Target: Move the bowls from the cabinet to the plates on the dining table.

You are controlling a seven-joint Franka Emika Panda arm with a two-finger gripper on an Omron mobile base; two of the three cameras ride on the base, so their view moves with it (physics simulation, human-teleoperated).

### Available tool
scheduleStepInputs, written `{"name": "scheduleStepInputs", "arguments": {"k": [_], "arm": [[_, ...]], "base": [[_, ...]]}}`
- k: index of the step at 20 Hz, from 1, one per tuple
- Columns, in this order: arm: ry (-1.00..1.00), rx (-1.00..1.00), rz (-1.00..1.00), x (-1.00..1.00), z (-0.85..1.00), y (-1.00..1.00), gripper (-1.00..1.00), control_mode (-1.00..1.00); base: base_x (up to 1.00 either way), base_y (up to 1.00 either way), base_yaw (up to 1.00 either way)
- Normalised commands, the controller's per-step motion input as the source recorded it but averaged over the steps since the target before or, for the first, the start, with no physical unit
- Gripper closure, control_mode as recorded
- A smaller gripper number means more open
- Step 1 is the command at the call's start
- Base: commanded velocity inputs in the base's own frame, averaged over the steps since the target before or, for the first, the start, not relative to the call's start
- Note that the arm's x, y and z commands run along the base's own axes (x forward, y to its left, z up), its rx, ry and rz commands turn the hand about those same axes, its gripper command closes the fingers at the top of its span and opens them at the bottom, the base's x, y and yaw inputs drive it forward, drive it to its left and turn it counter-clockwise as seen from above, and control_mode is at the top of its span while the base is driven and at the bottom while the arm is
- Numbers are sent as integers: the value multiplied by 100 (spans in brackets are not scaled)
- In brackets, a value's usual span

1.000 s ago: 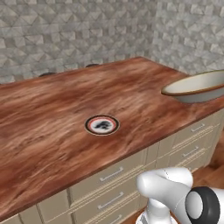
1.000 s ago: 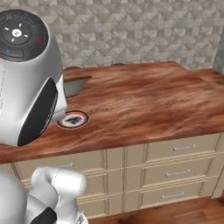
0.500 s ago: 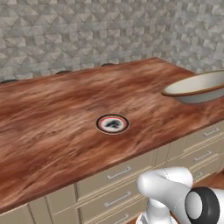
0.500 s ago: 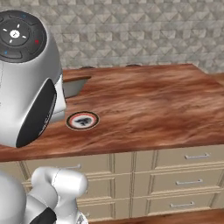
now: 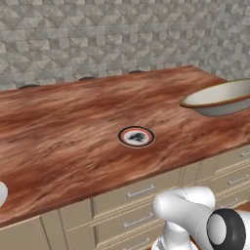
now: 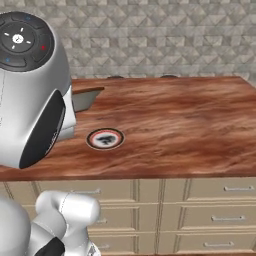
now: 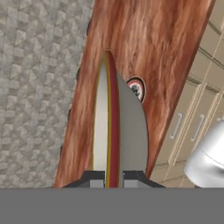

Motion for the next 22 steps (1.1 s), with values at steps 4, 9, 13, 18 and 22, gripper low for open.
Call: {"name": "scheduleStepInputs", "arguments": {"k": [4,9,13,18,22], "arm": [[0,0,0,0,0,0,100,100],[0,0,0,0,0,0,100,100],[0,0,0,0,0,0,100,100],[0,0,0,0,0,0,100,100],[0,0,0,0,0,0,100,100]], "base": [[42,-24,8],[62,-33,0],[62,-32,0],[62,-26,2],[62,-6,4]]}}
